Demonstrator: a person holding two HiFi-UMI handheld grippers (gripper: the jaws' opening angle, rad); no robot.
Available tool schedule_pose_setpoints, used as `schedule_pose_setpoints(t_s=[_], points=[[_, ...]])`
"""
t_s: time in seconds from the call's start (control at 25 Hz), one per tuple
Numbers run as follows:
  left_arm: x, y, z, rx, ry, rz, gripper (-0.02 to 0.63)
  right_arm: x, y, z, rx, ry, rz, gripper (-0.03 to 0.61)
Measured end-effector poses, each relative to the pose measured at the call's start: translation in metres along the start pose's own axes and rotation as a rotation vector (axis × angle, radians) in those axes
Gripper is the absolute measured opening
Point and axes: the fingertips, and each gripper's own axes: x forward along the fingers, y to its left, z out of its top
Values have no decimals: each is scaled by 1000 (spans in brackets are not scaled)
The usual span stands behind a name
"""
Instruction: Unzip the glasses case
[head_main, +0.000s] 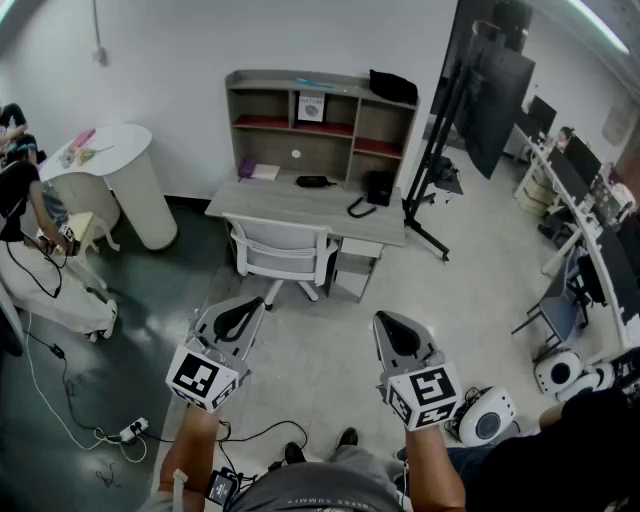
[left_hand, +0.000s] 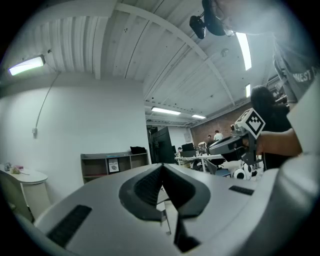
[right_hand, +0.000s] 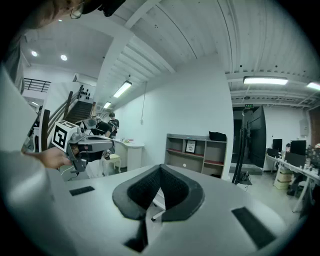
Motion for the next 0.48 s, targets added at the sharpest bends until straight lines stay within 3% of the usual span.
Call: schedule_pose_setpoints(t_s=[0.48], points=[[-5,14,-3,-9,-16,-11,0,8,11,8,4,-10,-8,9]])
